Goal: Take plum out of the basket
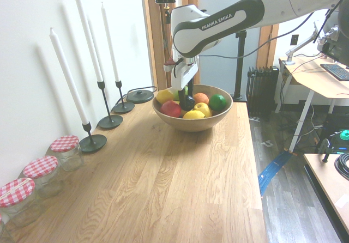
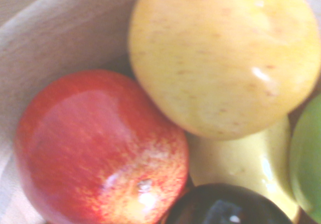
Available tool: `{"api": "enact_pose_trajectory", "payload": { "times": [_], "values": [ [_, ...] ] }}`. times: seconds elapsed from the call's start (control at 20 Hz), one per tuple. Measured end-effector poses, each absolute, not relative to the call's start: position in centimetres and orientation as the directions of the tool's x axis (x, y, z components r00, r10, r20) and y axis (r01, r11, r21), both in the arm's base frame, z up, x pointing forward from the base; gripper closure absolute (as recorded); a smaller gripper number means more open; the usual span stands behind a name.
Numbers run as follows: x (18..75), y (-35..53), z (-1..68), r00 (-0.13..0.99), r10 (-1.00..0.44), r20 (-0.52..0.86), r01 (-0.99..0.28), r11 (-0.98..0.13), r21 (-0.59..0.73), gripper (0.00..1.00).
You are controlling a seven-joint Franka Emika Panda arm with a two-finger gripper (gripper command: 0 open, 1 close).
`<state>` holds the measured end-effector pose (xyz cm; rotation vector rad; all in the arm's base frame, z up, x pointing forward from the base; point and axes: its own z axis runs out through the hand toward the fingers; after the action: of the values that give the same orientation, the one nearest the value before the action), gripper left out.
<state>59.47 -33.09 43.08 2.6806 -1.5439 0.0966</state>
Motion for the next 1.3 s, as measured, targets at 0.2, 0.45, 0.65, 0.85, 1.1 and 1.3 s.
{"api": "enact_pose_trajectory", "payload": {
  "times": [0.2,0.45,0.65,0.85,1.1,1.3],
  "values": [
    [59.5,-32.8,42.8,0.502,-0.862,0.076,-0.864,-0.503,0.01,1.0],
    [59.6,-31.8,44.4,0.504,-0.859,0.095,-0.862,-0.507,-0.011,1.0],
    [58.6,-28.6,51.3,0.518,-0.843,0.145,-0.844,-0.531,-0.076,1.0],
    [55.8,-22.2,60.5,0.539,-0.82,0.192,-0.816,-0.565,-0.124,1.0],
    [52.9,-11.6,66.4,0.574,-0.785,0.232,-0.778,-0.612,-0.145,1.0],
    [53.6,-2.8,63.8,0.62,-0.758,0.202,-0.752,-0.647,-0.124,1.0]
  ]
}}
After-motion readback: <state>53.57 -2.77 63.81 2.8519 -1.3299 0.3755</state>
